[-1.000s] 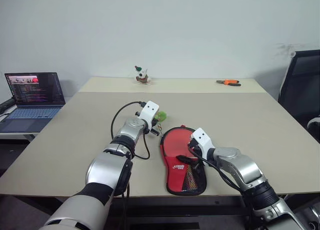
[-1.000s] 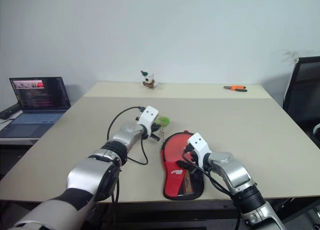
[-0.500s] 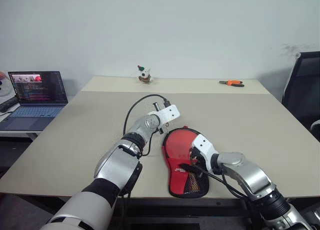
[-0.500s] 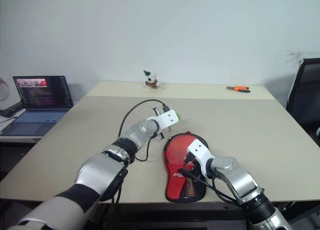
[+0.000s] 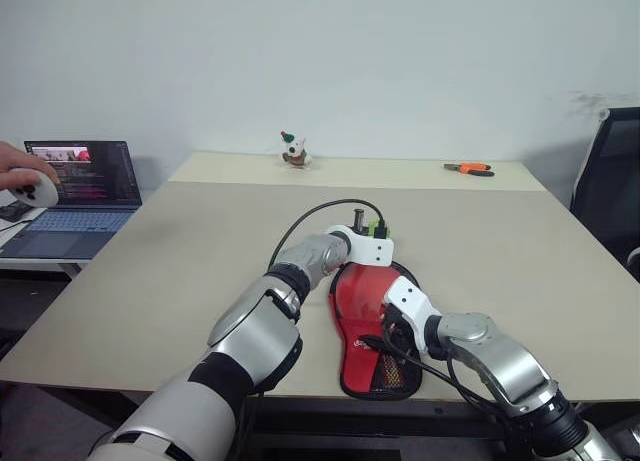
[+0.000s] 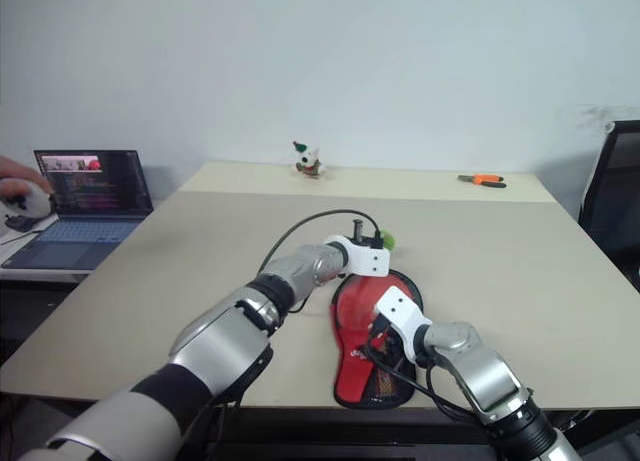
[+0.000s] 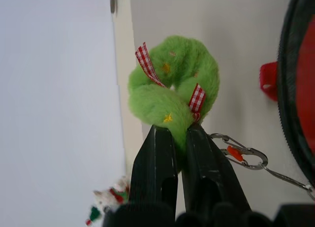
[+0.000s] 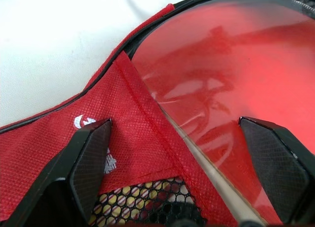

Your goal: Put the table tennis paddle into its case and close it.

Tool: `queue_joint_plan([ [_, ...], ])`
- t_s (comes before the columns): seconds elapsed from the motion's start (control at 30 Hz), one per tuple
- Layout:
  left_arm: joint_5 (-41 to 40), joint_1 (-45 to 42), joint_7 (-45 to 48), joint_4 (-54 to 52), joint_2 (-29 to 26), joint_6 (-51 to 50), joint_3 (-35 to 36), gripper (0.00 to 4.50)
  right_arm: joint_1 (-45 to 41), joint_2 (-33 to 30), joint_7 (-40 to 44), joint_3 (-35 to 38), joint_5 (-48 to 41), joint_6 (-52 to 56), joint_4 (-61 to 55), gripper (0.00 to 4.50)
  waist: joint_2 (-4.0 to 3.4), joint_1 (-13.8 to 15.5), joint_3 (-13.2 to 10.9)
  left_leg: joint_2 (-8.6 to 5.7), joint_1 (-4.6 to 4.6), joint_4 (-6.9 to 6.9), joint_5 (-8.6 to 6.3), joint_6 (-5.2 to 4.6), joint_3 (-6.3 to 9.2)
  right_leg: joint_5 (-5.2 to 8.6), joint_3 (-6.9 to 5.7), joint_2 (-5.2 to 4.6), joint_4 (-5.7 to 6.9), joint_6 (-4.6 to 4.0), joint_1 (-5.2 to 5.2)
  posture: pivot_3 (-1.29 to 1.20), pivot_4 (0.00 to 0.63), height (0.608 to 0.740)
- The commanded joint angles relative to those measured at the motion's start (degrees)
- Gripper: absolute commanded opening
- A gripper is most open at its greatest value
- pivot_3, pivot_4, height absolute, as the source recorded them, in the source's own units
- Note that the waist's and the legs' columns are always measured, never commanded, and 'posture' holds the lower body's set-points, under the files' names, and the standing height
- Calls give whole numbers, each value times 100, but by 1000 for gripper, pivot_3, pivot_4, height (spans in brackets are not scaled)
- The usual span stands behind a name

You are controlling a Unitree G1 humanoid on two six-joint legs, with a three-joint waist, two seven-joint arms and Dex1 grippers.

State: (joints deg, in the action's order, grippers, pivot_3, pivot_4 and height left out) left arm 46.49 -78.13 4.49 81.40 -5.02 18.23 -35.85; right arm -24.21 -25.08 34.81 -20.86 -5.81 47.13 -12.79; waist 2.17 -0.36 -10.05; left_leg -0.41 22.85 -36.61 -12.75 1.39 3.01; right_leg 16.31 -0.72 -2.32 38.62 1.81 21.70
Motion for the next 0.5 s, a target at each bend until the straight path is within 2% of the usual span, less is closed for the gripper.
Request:
queue_joint_plan([
  [0.03, 255, -336, -332, -169, 273, 264, -248, 34, 629, -50, 108, -612, -9, 843, 497, 4500, 0, 25, 2, 0, 0, 0, 0, 0, 0, 0, -1, 0, -1, 0, -1, 0, 150, 740],
  [0.5, 467, -406, -610, -182, 828, 655, -442, 34, 747, 11, -25, -570, -35, 935, 400, 4500, -1, 43, 4, 0, 1, 2, -5, 3, 2, 3, -4, -1, -9, 3, -5, 0, 150, 740],
])
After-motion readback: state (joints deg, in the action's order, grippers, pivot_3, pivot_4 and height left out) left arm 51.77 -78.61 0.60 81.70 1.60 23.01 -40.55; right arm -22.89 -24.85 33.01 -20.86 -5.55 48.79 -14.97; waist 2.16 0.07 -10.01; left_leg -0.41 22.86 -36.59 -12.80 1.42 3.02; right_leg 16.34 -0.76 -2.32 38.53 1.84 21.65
